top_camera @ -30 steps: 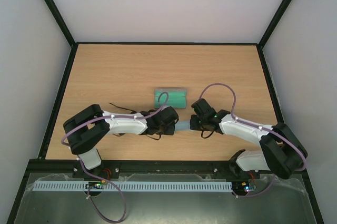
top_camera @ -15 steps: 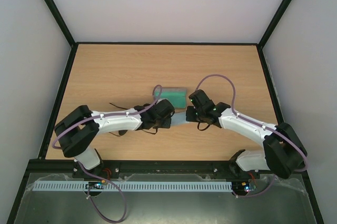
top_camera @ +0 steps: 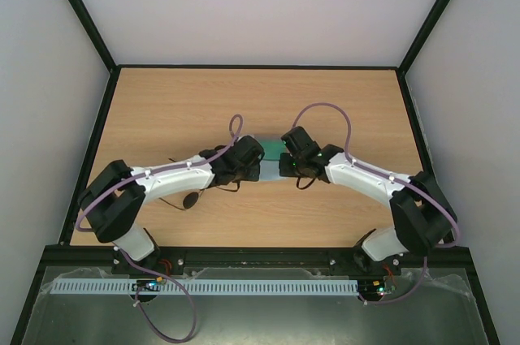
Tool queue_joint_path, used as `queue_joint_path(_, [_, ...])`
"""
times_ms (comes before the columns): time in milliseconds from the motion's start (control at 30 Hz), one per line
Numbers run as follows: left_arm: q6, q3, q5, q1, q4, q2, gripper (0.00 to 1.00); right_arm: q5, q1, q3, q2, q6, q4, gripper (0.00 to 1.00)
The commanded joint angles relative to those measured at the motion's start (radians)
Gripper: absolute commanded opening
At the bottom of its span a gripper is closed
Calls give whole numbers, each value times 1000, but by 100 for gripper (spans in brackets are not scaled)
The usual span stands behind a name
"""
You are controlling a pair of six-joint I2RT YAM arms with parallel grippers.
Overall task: Organize the sunglasses
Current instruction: Place the glasses cleaning cloth in the sunglasses case.
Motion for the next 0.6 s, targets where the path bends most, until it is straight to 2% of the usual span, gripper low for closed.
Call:
queue_joint_path(0, [60,38,-43,25,-17,-1,2,59,3,72,55,-41,1,1])
queue_joint_path(567, [134,8,-89,100,143,88,3,138,-14,174,221,-103,85,1])
